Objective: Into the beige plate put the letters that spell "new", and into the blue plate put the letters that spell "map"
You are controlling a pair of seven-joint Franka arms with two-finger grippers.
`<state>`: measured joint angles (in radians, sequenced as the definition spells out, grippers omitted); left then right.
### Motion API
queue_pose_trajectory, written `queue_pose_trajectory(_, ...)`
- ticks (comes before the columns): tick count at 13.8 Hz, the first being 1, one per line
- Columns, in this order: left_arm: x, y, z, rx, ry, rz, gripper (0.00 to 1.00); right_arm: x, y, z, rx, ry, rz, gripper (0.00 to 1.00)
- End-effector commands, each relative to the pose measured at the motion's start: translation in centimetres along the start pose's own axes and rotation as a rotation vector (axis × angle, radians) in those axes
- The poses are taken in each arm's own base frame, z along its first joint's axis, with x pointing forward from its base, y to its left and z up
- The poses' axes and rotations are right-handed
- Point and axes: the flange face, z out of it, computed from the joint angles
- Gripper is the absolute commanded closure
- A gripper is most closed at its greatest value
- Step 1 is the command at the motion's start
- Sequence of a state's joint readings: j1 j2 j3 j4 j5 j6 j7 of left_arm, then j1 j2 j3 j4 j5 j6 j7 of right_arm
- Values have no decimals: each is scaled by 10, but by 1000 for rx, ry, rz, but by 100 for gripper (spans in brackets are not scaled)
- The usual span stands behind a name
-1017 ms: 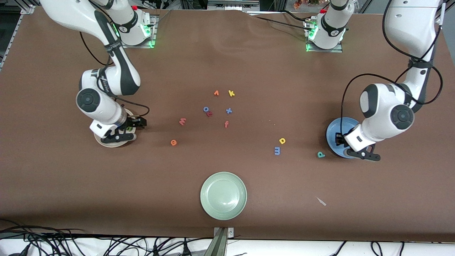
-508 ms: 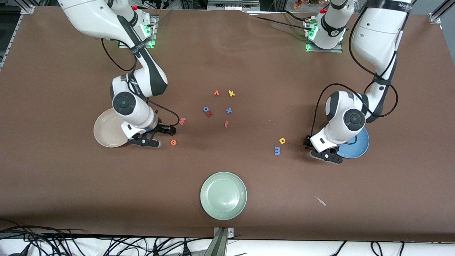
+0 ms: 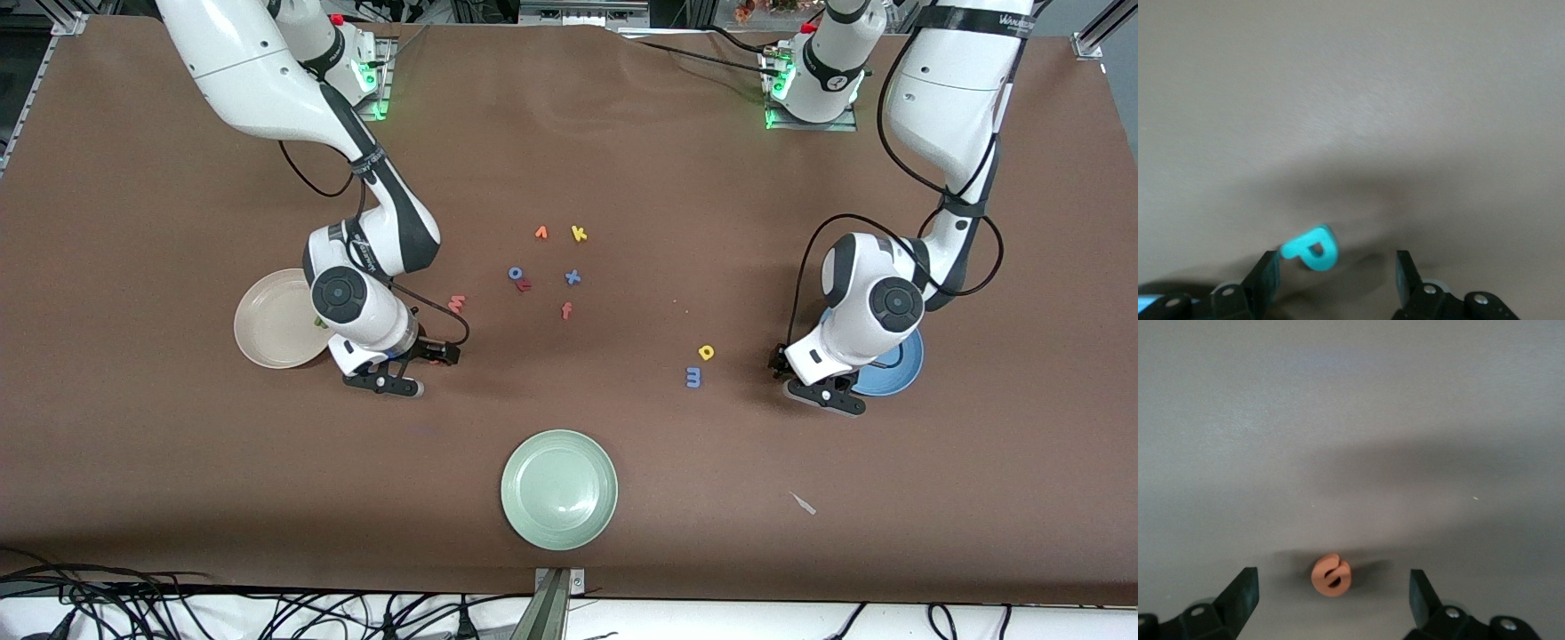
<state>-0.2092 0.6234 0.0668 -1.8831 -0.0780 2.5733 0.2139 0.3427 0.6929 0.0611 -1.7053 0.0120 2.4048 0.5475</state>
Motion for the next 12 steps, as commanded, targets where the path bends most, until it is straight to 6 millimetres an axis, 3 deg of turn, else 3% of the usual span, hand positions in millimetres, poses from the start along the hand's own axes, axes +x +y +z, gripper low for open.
queue_pose_trajectory(1,5,-13,-7,21,13,19,21,3,-7,7,10,-3,14,1)
queue_pose_trajectory(2,4,-13,-5,21,14,18,21,2,-8,9,9,-7,13,4)
queue_pose_trajectory(6,3,-15,19,35,46,17,21,2,-7,10,8,-10,3,43)
queue_pose_trajectory(9,2,-14,21,35,46,17,22,2,-6,11,7,-10,7,49)
queue_pose_trajectory(10,2,-15,22,35,45,17,31,2,-6,13,8,-11,10,50)
queue_pose_trajectory(12,2,-14,22,35,45,18,63,2,-6,14,7,-12,12,52)
